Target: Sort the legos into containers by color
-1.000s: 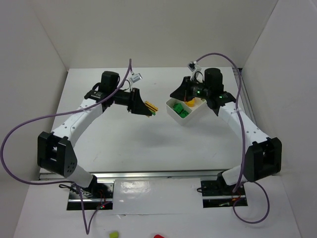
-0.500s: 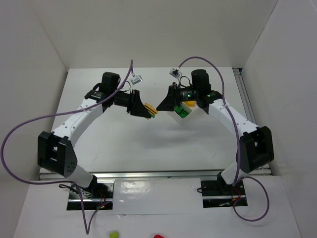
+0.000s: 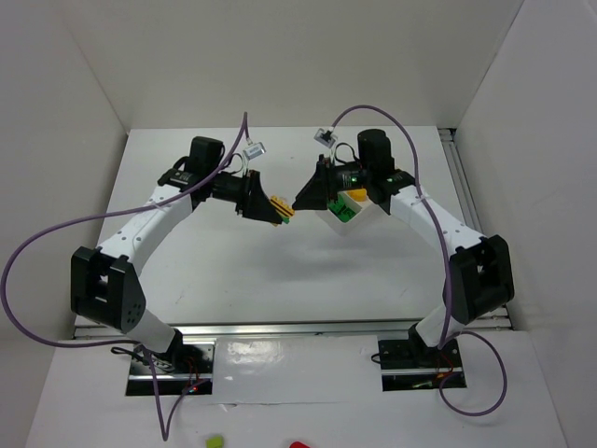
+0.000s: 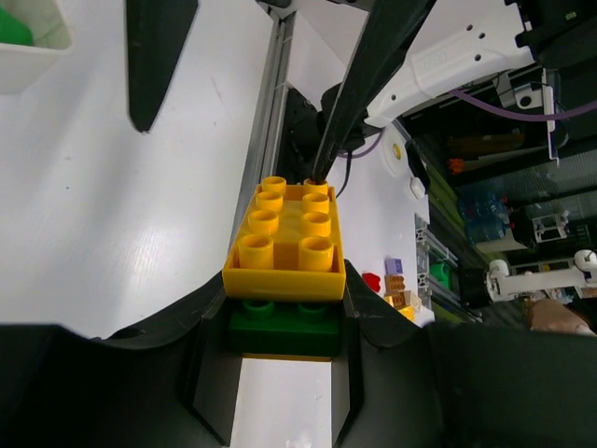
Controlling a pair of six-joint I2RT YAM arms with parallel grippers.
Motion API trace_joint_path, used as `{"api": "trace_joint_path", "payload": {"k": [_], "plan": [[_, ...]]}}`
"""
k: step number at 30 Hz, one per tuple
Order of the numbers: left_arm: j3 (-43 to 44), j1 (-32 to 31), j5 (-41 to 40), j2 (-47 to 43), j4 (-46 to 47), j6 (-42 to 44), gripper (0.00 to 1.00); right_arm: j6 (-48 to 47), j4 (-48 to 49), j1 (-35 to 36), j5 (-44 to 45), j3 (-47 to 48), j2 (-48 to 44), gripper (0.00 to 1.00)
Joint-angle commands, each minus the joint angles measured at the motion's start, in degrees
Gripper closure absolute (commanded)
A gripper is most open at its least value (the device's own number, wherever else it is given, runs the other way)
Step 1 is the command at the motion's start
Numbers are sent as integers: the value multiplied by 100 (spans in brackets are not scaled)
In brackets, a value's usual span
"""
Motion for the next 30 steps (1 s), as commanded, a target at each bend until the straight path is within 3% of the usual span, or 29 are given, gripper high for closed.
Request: {"api": "trace_joint_path", "payload": {"k": [1, 5, 30], "plan": [[199, -39, -45, 26, 363, 251, 100, 223, 402, 211, -494, 65, -99, 24], [146, -39, -45, 26, 311, 252, 100, 100, 121, 211, -661, 214, -46, 18], [260, -91, -221, -89, 12, 700, 100, 12, -223, 342, -626, 382, 15, 15]]}}
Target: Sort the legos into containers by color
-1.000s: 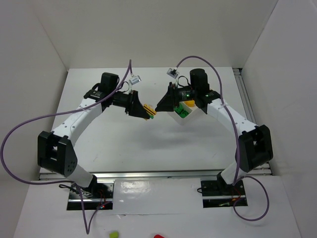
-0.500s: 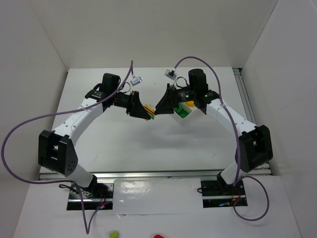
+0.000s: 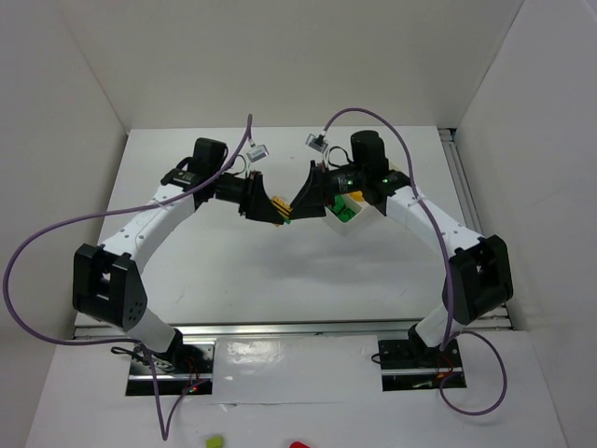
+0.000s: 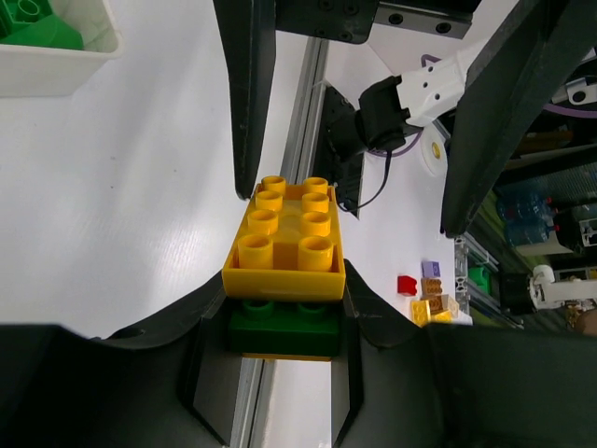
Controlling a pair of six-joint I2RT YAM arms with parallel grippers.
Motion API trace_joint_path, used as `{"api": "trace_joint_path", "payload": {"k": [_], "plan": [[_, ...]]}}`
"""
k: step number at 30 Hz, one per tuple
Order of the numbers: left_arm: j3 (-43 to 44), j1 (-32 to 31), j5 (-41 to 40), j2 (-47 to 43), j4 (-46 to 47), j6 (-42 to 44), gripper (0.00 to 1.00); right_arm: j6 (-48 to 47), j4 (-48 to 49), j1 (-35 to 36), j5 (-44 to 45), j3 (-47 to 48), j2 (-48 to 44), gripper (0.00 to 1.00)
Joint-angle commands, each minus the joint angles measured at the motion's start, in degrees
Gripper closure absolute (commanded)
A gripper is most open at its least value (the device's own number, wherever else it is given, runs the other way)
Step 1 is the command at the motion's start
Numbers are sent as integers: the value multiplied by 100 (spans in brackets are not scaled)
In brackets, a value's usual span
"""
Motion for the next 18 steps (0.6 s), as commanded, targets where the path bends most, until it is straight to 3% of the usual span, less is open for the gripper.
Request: {"api": "trace_joint_path", "payload": {"k": [1, 9, 18], "plan": [[249, -48, 170, -172, 119, 234, 100, -30, -22, 155, -97, 307, 72, 15], [197, -153, 232, -383, 119, 410, 100, -30, -22, 208, 17, 360, 240, 20], [197, -153, 232, -435, 66, 463, 100, -30, -83, 208, 26, 360, 240, 50]]}}
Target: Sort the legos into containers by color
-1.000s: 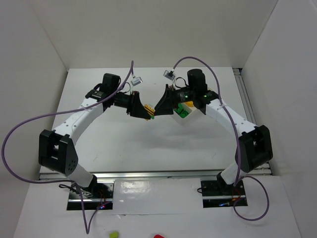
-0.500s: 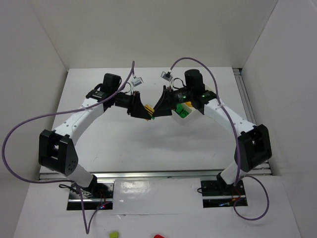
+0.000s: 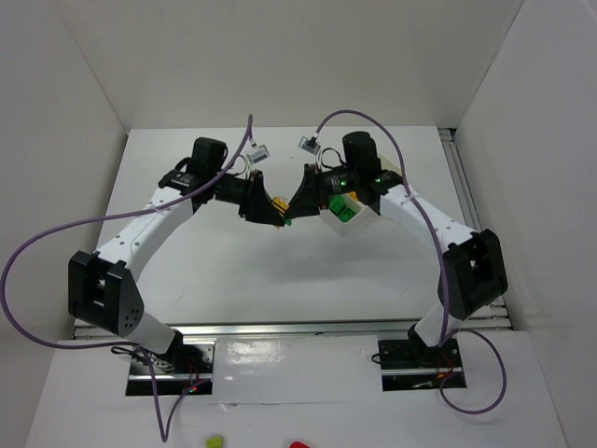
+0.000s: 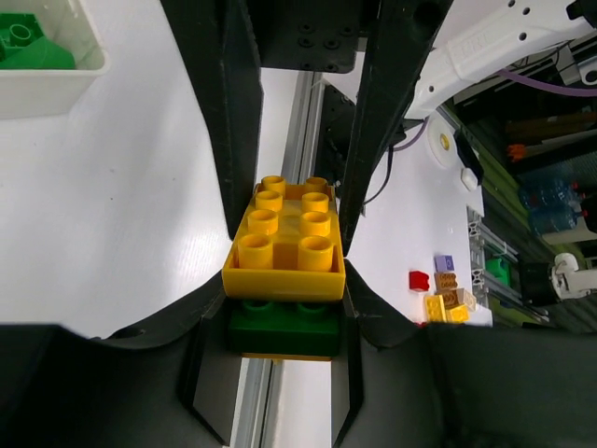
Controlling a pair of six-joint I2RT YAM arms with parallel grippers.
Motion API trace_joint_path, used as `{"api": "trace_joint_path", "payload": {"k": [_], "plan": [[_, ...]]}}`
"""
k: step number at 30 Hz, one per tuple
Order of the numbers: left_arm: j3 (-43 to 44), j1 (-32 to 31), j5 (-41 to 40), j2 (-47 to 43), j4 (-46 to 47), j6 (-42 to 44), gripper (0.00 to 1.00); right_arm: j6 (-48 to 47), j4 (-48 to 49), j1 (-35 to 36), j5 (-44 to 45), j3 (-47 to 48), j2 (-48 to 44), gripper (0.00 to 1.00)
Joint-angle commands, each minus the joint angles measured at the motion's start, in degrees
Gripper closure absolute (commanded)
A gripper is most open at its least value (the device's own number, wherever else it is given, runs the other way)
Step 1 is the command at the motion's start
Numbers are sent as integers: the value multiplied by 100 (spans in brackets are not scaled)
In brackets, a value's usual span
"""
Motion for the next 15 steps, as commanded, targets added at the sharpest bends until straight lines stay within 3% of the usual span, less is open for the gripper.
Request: {"api": "trace_joint_path", "payload": {"k": [1, 2, 7, 11, 15], "plan": [[195, -29, 243, -197, 90, 253, 100, -104, -129, 31, -39, 240, -7, 53], [195, -29, 243, -197, 90, 253, 100, -165, -234, 31, 56, 240, -7, 64], [142, -29, 181, -197, 37, 253, 100, 62, -227, -232, 1452, 21, -515, 89], [36, -29, 181, -197, -15, 253, 100, 379, -42, -812, 1613, -356, -806, 98], [-78, -29, 181, -250, -15, 306, 100, 608, 213, -1339, 1613, -691, -1035, 99]]}}
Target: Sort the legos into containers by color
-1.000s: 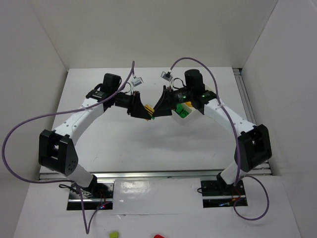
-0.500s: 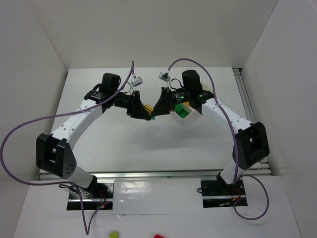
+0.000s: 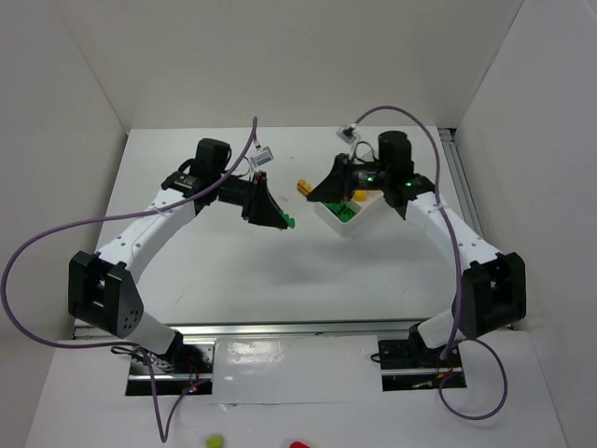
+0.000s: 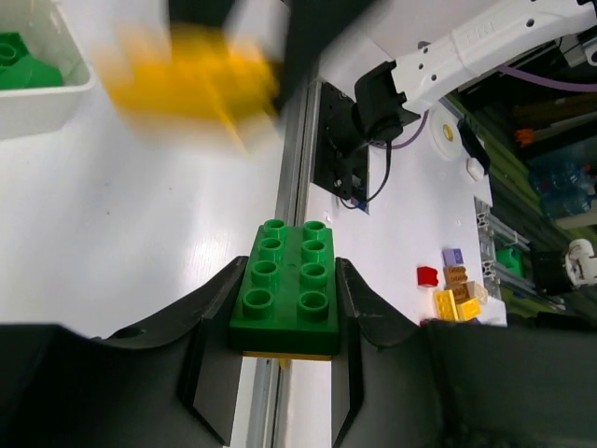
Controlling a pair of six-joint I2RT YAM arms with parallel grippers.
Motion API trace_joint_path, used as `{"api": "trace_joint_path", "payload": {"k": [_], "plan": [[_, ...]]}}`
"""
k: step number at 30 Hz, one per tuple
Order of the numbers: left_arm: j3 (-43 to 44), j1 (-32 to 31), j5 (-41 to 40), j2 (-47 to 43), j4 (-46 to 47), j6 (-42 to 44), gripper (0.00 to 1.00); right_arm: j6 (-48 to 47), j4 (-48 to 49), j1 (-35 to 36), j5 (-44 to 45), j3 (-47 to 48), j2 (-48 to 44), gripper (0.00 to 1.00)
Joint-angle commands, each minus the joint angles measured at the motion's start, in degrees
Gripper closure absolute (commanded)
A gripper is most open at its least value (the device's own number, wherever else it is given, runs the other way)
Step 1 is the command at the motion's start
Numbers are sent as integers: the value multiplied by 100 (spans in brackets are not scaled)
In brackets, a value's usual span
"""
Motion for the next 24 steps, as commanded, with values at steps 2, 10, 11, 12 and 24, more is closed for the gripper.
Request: {"api": "trace_joint_path", "payload": {"k": [2, 10, 11, 12, 24], "plan": [[-108, 140, 210, -243, -214, 199, 100, 442, 200, -881, 1069, -274, -316, 99], [-109, 140, -200, -243, -144, -133, 100, 389, -896, -996, 4018, -82, -362, 97], [-57, 140, -351, -243, -144, -275, 100, 389, -1072, -996, 4423, -81, -283, 97], [-56, 140, -475, -243, -39, -380, 100, 389, -1309, -996, 4784, -81, -230, 97], [-56, 192, -2242, -32, 190, -1655, 100, 144, -1347, -943, 6510, 278, 982, 92]]}}
